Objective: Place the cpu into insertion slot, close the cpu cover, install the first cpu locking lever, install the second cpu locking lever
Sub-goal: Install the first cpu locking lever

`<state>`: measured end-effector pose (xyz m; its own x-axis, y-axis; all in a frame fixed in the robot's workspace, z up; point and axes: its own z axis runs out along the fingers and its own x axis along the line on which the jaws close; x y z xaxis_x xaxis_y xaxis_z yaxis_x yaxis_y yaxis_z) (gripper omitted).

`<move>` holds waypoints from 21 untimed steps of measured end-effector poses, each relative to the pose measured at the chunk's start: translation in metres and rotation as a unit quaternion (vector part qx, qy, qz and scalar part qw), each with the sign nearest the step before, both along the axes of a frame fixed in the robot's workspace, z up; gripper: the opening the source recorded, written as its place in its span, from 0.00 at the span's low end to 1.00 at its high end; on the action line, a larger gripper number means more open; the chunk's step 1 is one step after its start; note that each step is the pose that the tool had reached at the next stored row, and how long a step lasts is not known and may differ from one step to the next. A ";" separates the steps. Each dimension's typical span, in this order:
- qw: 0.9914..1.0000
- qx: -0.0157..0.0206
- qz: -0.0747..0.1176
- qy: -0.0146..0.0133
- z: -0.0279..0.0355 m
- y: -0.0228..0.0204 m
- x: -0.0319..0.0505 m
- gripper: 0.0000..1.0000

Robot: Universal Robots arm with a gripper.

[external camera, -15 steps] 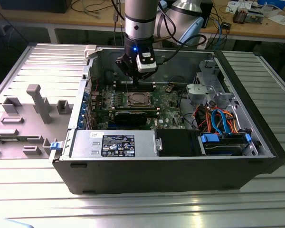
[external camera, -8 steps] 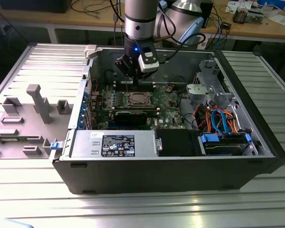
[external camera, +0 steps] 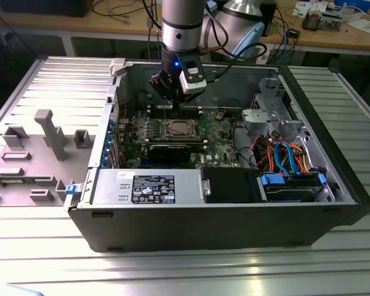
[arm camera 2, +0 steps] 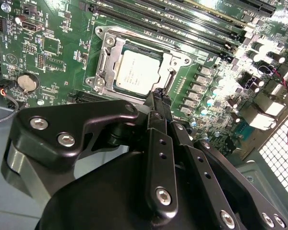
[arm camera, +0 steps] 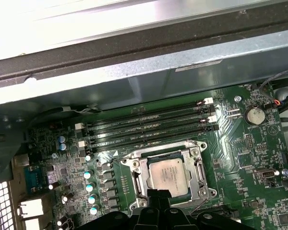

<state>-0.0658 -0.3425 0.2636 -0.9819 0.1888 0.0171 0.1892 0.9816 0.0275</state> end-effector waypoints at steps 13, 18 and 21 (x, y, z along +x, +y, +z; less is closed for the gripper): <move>0.999 0.000 0.037 -0.019 -0.0013 0.0000 -0.0025 0.11; 0.997 0.000 0.075 -0.019 -0.0029 0.0000 -0.0026 0.11; 0.995 0.001 0.093 -0.019 -0.0032 0.0000 -0.0026 0.11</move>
